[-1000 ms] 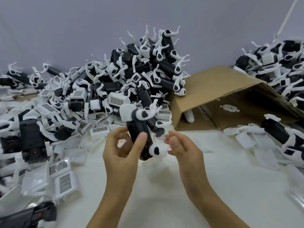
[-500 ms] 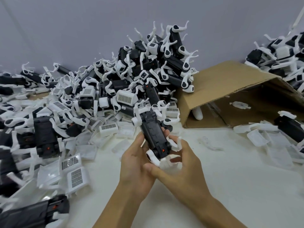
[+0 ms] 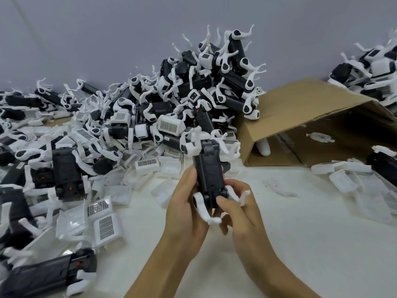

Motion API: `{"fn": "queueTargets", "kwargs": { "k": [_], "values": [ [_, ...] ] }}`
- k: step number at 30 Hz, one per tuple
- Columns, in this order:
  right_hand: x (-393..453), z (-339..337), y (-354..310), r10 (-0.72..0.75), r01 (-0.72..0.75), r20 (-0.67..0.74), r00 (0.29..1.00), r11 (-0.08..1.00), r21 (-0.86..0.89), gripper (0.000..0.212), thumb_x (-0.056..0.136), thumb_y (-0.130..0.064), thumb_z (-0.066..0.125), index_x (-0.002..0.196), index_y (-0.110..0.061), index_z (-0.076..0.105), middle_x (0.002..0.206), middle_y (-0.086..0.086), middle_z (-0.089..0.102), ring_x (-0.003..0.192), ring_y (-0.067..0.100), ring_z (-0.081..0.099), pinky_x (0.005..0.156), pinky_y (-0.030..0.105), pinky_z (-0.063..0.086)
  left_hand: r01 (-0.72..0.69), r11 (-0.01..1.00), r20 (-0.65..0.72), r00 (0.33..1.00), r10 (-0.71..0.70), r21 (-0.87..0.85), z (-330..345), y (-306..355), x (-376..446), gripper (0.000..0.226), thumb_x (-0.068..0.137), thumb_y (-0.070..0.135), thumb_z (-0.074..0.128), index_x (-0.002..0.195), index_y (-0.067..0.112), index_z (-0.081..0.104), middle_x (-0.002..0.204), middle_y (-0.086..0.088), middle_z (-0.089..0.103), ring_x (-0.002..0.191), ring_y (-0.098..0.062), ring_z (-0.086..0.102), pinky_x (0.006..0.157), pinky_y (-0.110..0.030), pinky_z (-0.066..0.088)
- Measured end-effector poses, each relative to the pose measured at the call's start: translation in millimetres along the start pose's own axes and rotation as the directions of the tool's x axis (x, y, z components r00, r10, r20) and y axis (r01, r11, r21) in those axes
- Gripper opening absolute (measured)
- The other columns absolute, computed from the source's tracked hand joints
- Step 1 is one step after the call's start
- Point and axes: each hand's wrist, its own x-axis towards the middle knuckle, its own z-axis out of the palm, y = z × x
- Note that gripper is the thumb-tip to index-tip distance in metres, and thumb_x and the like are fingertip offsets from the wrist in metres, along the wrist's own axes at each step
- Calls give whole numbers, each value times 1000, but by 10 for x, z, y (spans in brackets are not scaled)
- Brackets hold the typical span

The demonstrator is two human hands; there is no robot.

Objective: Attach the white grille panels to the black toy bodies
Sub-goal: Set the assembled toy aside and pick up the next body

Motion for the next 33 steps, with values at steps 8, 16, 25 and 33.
{"fn": "queueTargets", "kwargs": {
  "k": [8,16,25,33],
  "values": [
    [25,-37,-29,70,-69,-7,998,995,67,36,74,-27,55,110,-19,53,80,12,71,62,20,59,52,25,48,18,998,3,1000,-18,61,27,-53,-20,56,101,48,43,128,2,60,88,-13,70,59,-24,62,41,-27,39],
    [19,-27,-20,33,-34,11,999,997,64,35,77,-23,61,110,-19,55,78,11,69,57,16,53,54,29,48,57,997,-67,996,-61,-49,61,-27,-32,53,100,45,41,123,8,70,108,-15,67,79,-29,62,40,-30,44],
    [-2,-50,-70,22,-19,-18,1000,991,136,34,76,-21,61,107,-12,52,79,31,53,62,25,49,48,29,43,83,996,-2,997,-83,-28,85,-77,-49,50,94,52,45,110,17,78,92,-6,72,71,-19,65,49,-30,43],
    [49,-77,-14,62,-62,7,998,991,118,35,72,-22,60,104,-14,49,74,11,67,60,24,51,49,28,45,94,996,-13,995,-94,-1,73,-74,-43,53,93,53,45,108,15,78,86,-8,71,64,-21,60,44,-28,35]
  ]
}}
